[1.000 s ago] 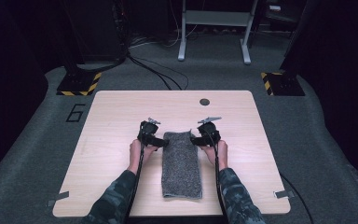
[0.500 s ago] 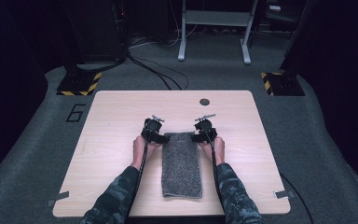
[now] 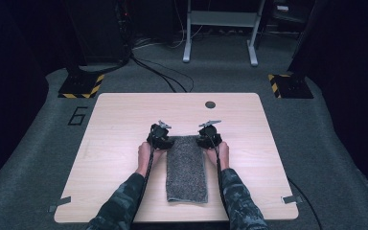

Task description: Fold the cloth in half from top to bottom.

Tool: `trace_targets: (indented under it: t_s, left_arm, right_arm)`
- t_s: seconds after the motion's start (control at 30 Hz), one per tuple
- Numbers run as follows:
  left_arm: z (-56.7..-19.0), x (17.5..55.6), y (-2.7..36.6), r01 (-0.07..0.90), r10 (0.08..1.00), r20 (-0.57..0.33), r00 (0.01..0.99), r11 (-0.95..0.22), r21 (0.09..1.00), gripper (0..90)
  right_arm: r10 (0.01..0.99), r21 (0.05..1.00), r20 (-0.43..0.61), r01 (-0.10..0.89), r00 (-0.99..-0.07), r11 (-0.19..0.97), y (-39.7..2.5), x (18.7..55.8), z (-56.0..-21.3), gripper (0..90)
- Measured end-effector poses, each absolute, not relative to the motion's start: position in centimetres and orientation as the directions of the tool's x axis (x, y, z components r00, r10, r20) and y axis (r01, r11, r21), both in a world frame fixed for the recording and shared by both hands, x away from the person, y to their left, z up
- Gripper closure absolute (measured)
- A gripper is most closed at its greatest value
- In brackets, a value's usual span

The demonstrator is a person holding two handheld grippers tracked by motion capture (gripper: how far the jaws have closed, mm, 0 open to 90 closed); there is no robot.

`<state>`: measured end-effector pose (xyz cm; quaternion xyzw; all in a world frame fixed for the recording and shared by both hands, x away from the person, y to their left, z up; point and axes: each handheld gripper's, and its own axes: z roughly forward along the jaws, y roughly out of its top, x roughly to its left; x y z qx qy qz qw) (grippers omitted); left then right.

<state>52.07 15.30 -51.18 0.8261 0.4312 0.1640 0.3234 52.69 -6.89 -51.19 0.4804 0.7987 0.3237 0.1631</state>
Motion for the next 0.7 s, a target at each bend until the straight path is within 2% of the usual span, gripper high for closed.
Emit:
trace_targets:
  t_s: [0.27,0.43,0.63,0.7]
  left_arm:
    - [-51.2,51.9,15.2,0.61,0.817,-0.031,0.576,-0.404,0.681,73.4]
    - [-51.4,51.8,15.1,0.604,0.816,-0.046,0.577,-0.388,0.696,84.0]
    - [-51.8,51.6,15.5,0.607,0.824,-0.089,0.56,-0.334,0.721,85.7]
    - [-51.8,51.6,15.4,0.599,0.825,-0.076,0.56,-0.34,0.725,85.9]
  right_arm:
    - [0.873,0.685,0.068,0.659,-0.483,0.311,-6.8,52.5,-51.3,82.7]
    - [0.879,0.709,0.058,0.64,-0.474,0.298,-6.8,52.0,-51.6,84.5]
    - [0.884,0.728,0.058,0.625,-0.465,0.281,-6.7,51.6,-51.9,85.1]
    - [0.884,0.735,0.05,0.617,-0.465,0.283,-6.7,51.4,-52.0,85.4]
